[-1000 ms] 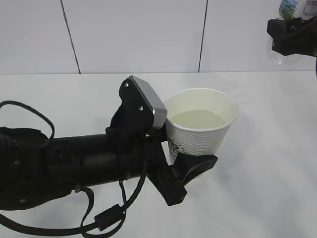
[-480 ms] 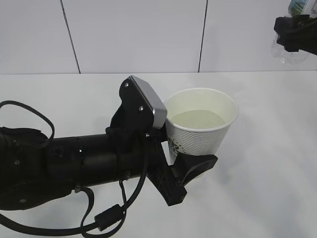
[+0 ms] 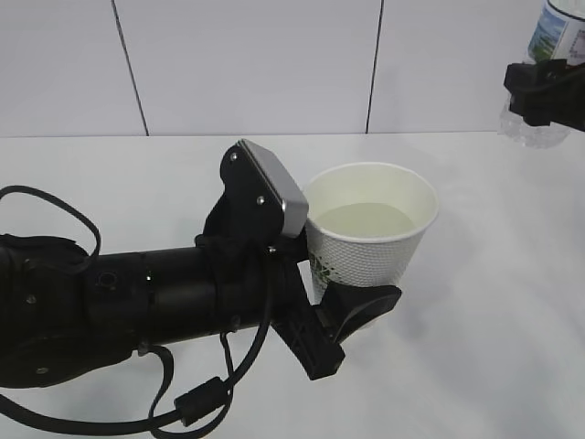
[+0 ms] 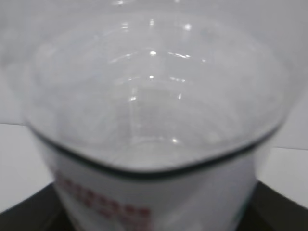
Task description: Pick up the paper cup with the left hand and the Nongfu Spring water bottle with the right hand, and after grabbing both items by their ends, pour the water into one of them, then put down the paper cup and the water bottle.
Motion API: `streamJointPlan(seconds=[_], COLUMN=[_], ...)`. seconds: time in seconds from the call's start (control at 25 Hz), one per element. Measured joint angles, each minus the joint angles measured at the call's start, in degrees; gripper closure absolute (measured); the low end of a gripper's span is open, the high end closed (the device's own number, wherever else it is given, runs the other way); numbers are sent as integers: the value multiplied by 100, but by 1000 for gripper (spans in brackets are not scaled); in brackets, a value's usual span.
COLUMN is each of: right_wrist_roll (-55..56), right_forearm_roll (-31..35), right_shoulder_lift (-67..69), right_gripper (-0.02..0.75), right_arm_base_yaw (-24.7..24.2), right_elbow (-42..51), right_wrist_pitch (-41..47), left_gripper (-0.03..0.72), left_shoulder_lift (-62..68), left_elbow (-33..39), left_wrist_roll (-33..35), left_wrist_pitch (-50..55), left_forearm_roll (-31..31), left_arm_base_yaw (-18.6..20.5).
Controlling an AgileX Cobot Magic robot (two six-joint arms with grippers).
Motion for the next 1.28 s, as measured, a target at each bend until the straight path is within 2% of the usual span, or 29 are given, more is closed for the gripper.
streamJointPlan(seconds=[1.12, 1.28], right_wrist_roll=[-134, -146], right_forearm_roll=[153, 176], right_shoulder_lift=[0, 0], right_gripper=[254, 254], right_arm_base_yaw=[0, 0], right_elbow=[652, 906], right_wrist_pitch=[-223, -480], left_gripper=[142, 142], left_shoulder_lift=[0, 0], left_elbow=[0, 0], left_wrist_roll=[0, 0], left_wrist_pitch=[0, 0], left_forearm_roll=[0, 0], left_arm_base_yaw=[0, 0])
